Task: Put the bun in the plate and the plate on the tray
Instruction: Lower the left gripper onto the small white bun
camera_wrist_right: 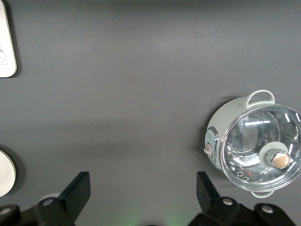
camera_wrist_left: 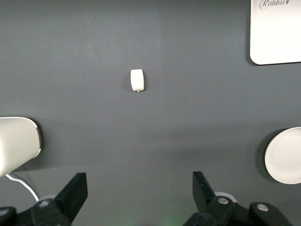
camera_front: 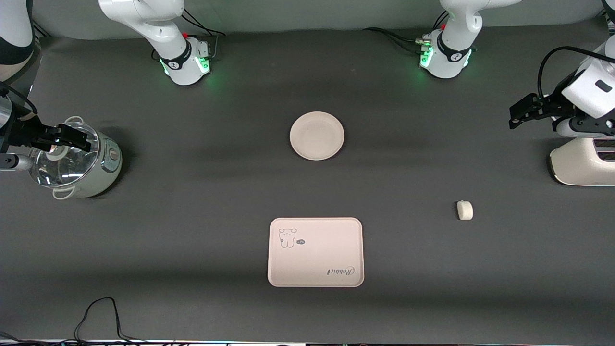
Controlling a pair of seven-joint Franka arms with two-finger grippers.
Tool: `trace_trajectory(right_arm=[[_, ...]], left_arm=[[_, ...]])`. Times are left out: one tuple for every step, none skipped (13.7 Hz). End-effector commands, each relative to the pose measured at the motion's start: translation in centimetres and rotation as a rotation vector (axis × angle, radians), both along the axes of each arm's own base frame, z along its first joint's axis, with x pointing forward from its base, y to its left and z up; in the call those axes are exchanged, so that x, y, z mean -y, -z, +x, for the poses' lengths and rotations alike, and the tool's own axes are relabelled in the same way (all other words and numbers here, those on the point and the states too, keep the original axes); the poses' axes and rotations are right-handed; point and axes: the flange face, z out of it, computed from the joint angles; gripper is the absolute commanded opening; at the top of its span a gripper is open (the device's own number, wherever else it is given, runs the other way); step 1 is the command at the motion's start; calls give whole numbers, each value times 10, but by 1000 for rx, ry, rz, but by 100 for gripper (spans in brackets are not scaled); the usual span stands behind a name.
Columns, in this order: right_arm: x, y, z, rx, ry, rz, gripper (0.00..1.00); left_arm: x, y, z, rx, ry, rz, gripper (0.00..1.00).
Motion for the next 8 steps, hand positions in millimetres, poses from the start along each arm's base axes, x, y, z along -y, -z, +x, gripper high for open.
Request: trace_trajectory(right_arm=[[-1, -1, -1, 8, -18, 22, 100], [-1, -1, -1, 8, -18, 22, 100], [-1, -1, -1, 7, -16, 22, 100], [-1, -1, -1, 8, -16, 22, 100], [-2, -1, -1, 7, -18, 22, 100], [-1, -1, -1, 7, -18, 22, 100], [-1, -1, -1, 8, -18, 22, 100], [-1, -1, -1, 8, -16, 22, 100]], left_arm=[[0, -12, -2, 12, 16, -4, 100], [0, -13, -2, 12, 17, -3, 100], [0, -14, -2, 20, 17, -2, 100], [0, -13, 1, 24, 15, -4, 100], [0, -11, 3, 22, 10, -5, 100], [-2, -4, 7, 15, 11, -4, 100], [-2, 1, 10, 20, 12, -4, 100], [0, 11, 17, 12, 17, -1, 100]])
